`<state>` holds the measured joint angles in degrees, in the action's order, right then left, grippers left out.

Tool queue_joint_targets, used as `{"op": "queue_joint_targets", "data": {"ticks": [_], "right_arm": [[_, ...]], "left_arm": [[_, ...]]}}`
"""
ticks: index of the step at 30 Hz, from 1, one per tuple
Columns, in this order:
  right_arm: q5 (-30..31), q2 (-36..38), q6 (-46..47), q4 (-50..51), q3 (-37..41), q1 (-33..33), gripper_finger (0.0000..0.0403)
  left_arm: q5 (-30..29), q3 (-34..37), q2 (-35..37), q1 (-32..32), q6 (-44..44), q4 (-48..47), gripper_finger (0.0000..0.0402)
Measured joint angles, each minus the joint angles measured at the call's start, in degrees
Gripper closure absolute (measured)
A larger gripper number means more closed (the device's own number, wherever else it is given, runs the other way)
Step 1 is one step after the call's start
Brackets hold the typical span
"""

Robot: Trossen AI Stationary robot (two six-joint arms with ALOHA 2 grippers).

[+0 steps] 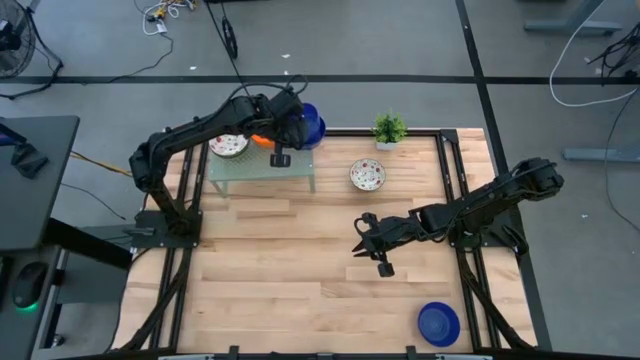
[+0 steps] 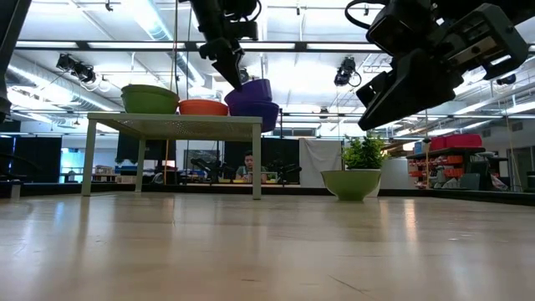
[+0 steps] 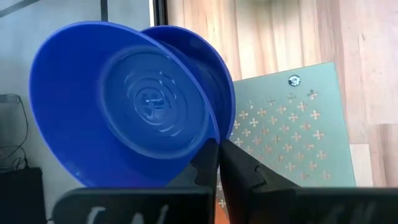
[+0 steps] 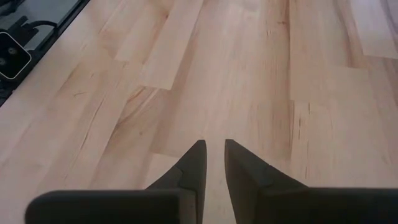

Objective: Pick & Place Mini bowls
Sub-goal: Stack the blue bowl on top of the other blue bowls on the shelf, then stack the white patterned bowl on top of the other white patterned bowls on the shelf

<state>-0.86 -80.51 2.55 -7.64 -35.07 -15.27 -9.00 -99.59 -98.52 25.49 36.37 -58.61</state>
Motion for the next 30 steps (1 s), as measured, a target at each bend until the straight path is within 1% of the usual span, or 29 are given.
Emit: {"op": "queue_joint_targets", "data": {"ticks": [6,9,18,23,27,30], "right_arm": [[-0.02,0.0,-0.01,0.0,0.0,0.0,0.0344],[-0.02,0.0,-0.04,0.0,0.0,0.0,0.0344],[0.0,0.0,-0.1,0.0,0.0,0.0,0.0344],[0.0,0.0,-0.42,0.0,0.0,0.0,0.0344],[0.0,0.0,-0.42,0.01,0.0,0.01,0.0344],[0.0,0.0,-0.77,0.01,0.0,0.0,0.0344]], "left_arm": [[-0.2,0.02,0.0,-0.76,0.16,-0.04,0.0377],[-1.58,0.02,0.0,-1.04,0.05,-0.04,0.0364],[-2.61,-0.16,0.0,-1.1,-2.9,0.34,0.0301],[-2.66,-2.31,0.0,-2.35,-4.62,0.5,0.0274],[-2.57,-5.11,0.0,-4.06,-7.75,0.46,0.0269],[-2.57,-6.98,0.01,-5.88,-12.36,-0.08,0.0277]]}}
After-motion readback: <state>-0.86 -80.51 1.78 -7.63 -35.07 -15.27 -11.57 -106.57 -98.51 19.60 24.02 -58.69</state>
